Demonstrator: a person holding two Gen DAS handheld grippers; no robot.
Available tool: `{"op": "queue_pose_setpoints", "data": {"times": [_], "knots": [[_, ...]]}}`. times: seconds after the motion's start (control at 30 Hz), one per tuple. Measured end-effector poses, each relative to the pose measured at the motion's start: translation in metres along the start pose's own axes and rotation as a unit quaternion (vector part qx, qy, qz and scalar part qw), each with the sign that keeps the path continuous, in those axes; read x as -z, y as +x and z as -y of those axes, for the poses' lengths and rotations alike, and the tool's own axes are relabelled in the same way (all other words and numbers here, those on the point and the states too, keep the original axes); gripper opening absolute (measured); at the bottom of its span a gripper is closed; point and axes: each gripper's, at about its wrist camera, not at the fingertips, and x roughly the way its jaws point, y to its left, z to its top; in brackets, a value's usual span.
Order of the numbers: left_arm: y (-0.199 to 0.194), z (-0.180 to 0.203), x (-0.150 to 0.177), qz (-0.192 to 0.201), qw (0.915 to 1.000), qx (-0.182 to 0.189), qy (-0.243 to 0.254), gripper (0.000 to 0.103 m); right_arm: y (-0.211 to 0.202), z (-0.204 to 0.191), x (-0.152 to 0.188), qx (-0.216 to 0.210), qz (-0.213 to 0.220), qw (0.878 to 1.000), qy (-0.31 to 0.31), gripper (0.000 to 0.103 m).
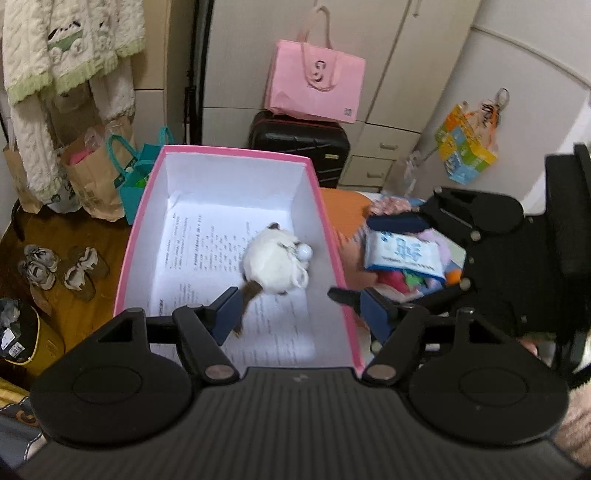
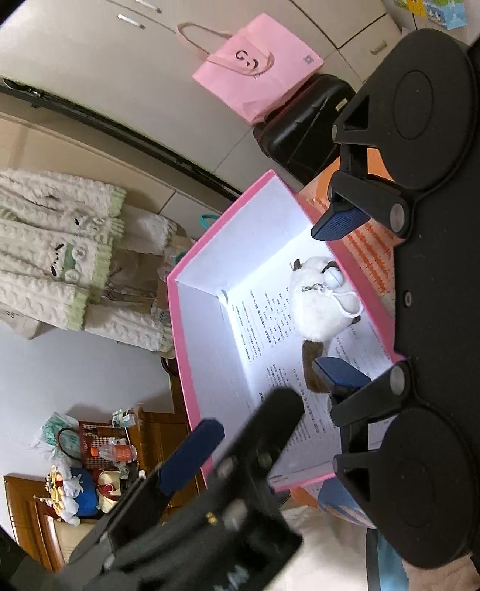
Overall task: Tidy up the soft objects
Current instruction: 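Lower the plush cat into the box and open the left gripper, then move the left tool back toward the green sponge on the table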
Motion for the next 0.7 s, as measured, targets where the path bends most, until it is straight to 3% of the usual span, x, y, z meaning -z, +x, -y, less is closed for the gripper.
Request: {"op": "queue_pose_setpoints", "data": {"times": [0.37, 0.6, 0.7], "knots": [[-0.051, 0.048, 0.028, 0.025, 0.9982, 0.001, 0.054, 0.082, -0.073, -0.005, 0.020, 0.000, 0.029, 0.999, 0.016, 0.074], [-0.060, 0.082, 0.051, 0.026, 0.9942, 0.004, 0.104, 0.086, -0.110, 0.001, 0.044, 0.002, 0.039, 0.998, 0.044, 0.075], [-0.059, 0.096, 0.060, 0.024, 0.9930, 0.025, 0.113, 0.087, -0.119, 0.003, 0.056, 0.009, 0.045, 0.998, 0.054, 0.075]]}}
